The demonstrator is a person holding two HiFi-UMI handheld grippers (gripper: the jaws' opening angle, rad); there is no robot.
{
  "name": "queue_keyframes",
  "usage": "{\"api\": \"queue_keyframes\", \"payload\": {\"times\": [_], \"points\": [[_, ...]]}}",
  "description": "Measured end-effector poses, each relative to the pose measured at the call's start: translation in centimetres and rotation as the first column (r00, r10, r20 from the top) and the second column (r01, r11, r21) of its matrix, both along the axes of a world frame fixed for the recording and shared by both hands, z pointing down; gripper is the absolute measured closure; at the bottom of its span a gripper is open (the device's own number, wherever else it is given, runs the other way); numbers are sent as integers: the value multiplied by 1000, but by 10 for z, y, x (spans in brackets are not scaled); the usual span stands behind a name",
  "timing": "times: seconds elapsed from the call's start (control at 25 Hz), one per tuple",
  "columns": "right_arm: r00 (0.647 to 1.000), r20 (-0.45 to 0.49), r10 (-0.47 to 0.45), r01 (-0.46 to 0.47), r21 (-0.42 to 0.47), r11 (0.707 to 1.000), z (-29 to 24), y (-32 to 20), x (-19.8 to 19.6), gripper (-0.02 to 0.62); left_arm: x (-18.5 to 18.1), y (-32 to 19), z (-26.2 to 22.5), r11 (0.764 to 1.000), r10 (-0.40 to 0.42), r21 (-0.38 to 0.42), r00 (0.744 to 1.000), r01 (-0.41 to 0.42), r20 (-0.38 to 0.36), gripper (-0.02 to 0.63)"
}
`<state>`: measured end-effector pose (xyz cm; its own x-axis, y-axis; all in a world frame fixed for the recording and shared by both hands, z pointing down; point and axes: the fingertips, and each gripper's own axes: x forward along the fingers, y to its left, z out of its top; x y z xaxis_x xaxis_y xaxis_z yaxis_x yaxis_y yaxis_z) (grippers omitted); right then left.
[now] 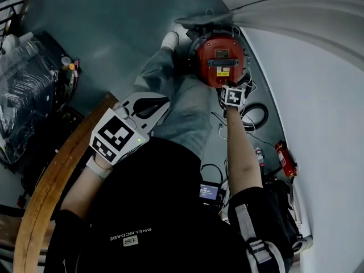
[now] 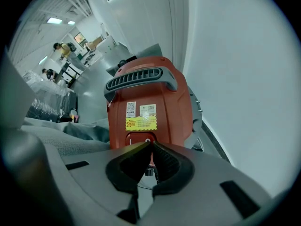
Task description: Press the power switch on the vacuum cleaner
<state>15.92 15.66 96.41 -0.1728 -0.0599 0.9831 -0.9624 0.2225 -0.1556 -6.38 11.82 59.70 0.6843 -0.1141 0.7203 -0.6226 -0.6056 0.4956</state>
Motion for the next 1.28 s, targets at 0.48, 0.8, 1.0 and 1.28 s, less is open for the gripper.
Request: {"api": "queue_keyframes", "payload": {"times": [0.48, 0.8, 1.0, 1.28], "points": [[998, 49, 27, -28, 17, 999, -36, -10, -8, 563, 9, -10, -25, 999, -4, 44, 1000, 5, -24, 592], [991, 125, 57, -68, 89, 994, -98, -32, -15, 563, 16, -24, -63, 994, 2, 112, 999, 4, -49, 591], [984, 177, 30, -59, 161, 985, -156, -48, -26, 563, 23, -37, -93, 986, 11, 165, 997, 3, -82, 592], [974, 224, 38, -102, 280, 955, -252, -67, -18, 563, 43, -52, -127, 973, 54, 230, 993, -29, -105, 592]]}}
